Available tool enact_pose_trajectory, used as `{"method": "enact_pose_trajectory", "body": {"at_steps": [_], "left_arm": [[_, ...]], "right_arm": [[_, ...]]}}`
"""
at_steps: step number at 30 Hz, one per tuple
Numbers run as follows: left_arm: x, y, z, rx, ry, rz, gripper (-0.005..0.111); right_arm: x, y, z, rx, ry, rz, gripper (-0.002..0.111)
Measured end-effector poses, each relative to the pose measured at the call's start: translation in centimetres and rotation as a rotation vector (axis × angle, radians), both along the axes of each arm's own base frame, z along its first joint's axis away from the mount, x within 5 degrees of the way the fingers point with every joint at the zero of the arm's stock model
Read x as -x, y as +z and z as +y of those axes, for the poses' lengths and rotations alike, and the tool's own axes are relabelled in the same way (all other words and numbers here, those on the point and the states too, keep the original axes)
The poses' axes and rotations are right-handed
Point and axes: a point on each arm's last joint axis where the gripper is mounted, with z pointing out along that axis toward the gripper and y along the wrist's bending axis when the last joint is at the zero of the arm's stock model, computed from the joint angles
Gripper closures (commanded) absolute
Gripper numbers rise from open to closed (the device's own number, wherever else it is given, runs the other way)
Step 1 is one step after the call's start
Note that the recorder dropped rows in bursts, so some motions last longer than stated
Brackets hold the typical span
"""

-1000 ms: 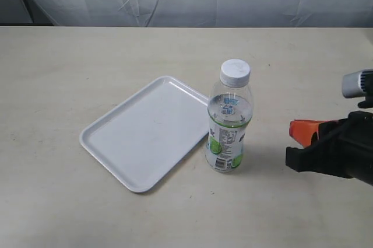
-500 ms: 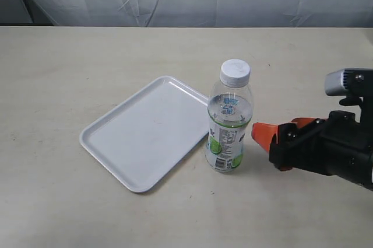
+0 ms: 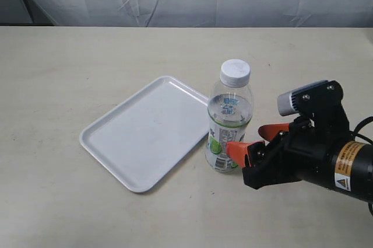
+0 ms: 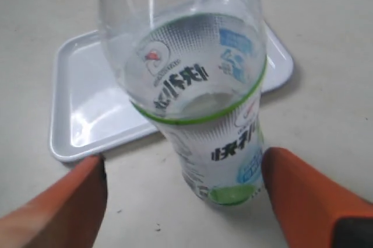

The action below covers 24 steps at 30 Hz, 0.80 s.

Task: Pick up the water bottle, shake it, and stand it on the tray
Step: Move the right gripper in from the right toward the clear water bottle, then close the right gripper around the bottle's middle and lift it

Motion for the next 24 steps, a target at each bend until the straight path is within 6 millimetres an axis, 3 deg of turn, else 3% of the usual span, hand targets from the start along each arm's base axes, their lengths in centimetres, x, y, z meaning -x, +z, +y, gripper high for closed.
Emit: {"method": "enact_pose_trajectory", "body": {"at_steps": [5, 15, 24], "left_arm": [[0.0, 0.0, 0.0, 0.0, 0.0, 0.0, 0.106], [0.0, 0.0, 0.0, 0.0, 0.0, 0.0, 0.106], [0.0, 0.0, 0.0, 0.0, 0.0, 0.0, 0.106]], "right_arm": [[-0.3, -0.2, 0.3, 0.009, 0.03, -0.052, 0.025], [-1.4, -0.1, 0.9, -0.058, 0.005, -0.162, 0.025], [-1.8, -1.3, 1.5, -0.068, 0.011, -0.147, 0.025]]}}
